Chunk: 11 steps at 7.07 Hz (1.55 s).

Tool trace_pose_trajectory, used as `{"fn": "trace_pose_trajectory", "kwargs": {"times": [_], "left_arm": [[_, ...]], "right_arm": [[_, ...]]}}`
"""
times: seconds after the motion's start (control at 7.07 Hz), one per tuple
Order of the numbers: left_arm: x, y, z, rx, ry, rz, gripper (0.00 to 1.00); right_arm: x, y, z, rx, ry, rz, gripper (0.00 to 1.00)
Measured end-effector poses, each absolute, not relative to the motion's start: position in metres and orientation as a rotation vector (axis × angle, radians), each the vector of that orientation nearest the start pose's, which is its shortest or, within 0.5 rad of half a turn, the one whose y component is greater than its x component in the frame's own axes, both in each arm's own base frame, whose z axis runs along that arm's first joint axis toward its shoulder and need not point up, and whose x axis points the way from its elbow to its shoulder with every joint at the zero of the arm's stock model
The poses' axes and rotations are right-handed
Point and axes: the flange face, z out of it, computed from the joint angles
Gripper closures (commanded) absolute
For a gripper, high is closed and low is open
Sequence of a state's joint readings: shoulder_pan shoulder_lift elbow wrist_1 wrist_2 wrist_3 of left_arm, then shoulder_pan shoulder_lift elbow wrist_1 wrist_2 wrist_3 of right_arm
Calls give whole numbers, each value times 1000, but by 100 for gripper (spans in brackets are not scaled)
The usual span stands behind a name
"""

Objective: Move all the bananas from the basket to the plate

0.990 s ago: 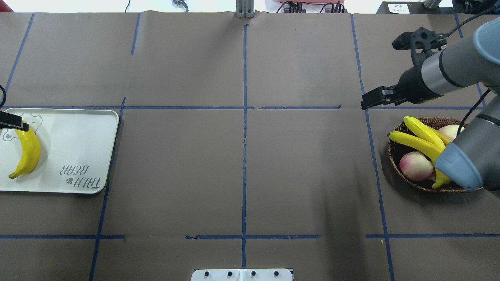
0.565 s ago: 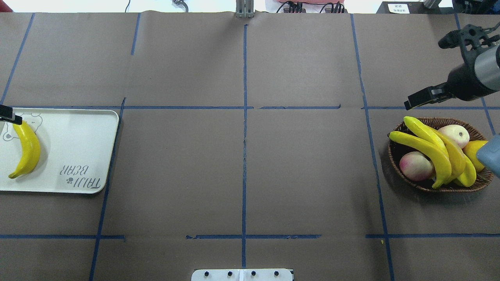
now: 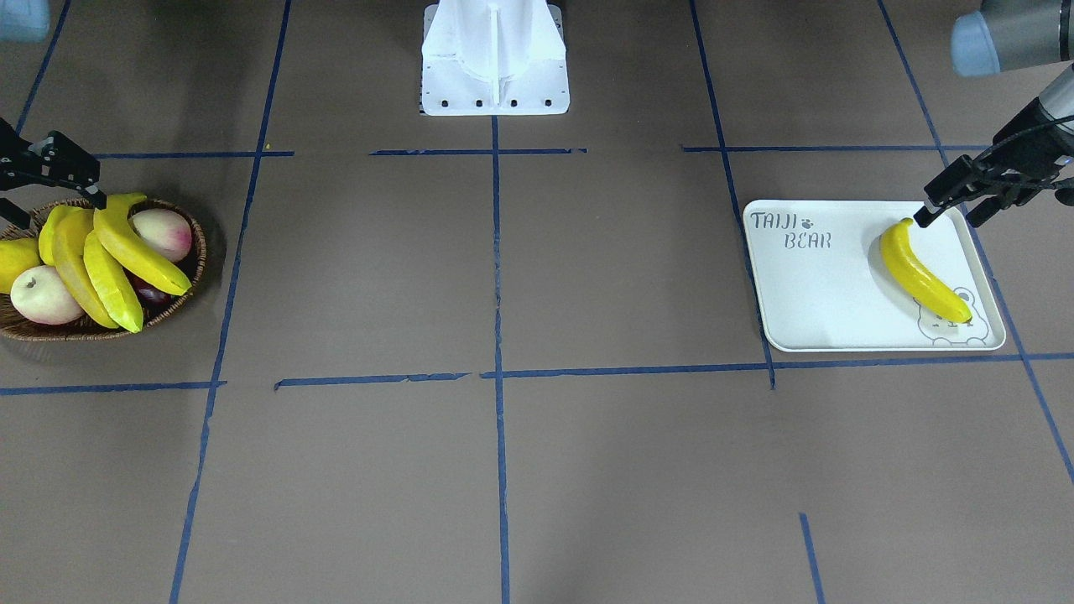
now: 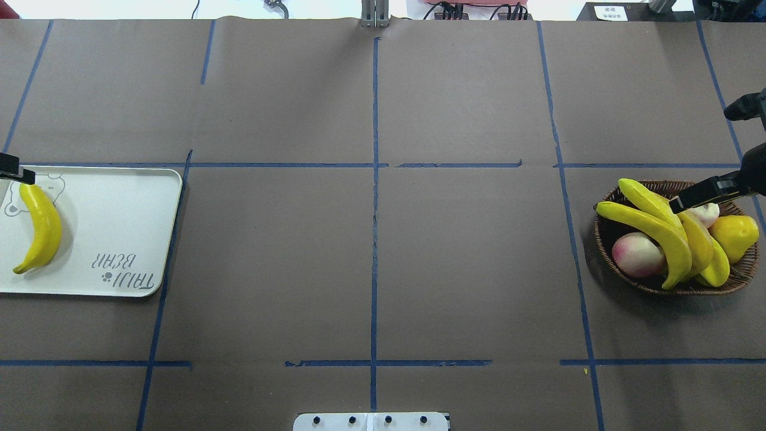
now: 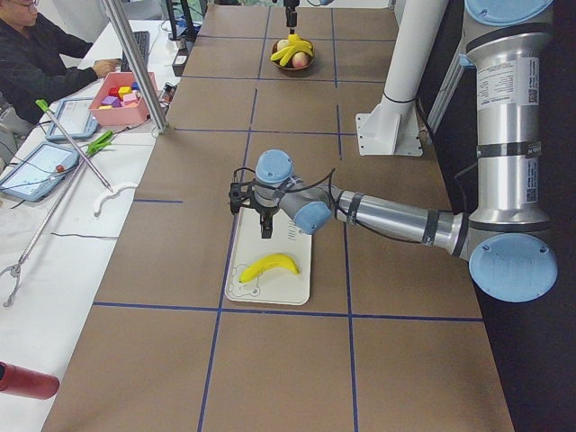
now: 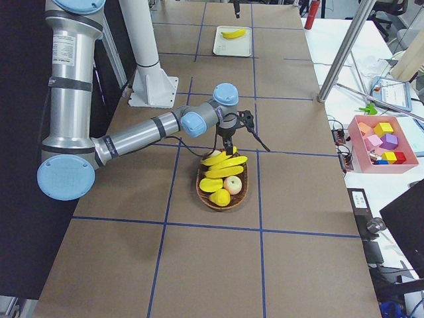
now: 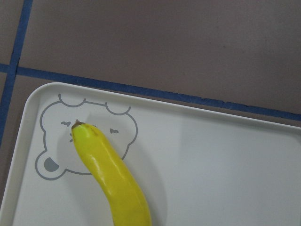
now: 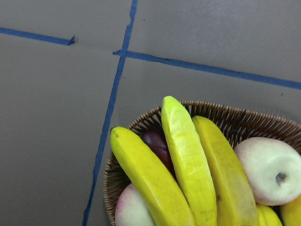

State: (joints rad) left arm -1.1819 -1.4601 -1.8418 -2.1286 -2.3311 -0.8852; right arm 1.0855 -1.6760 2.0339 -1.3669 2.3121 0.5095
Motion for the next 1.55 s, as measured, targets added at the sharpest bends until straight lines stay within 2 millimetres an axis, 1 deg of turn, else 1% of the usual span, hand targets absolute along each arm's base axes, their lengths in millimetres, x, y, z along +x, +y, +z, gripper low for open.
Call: {"fn": "trace_pose_trajectory", "kwargs": {"times": [0.28, 0.57, 0.85, 0.99, 1.55], "left_arm": [[117, -454, 510, 105, 981, -187, 0], [117, -455, 509, 100, 977, -191, 0], [117, -455, 510, 97, 974, -195, 0], [117, -454, 510, 96, 973, -195, 0], [117, -455, 509, 98, 974, -197, 0]], "right_arm": [[-152, -420, 465, 80, -920, -192, 0], [-155, -418, 468, 60, -931, -200, 0], [-169, -414, 471, 40, -933, -227, 0], [-176, -413, 475, 25, -929, -238, 0], [-195, -413, 501, -22, -901, -262, 0]]}}
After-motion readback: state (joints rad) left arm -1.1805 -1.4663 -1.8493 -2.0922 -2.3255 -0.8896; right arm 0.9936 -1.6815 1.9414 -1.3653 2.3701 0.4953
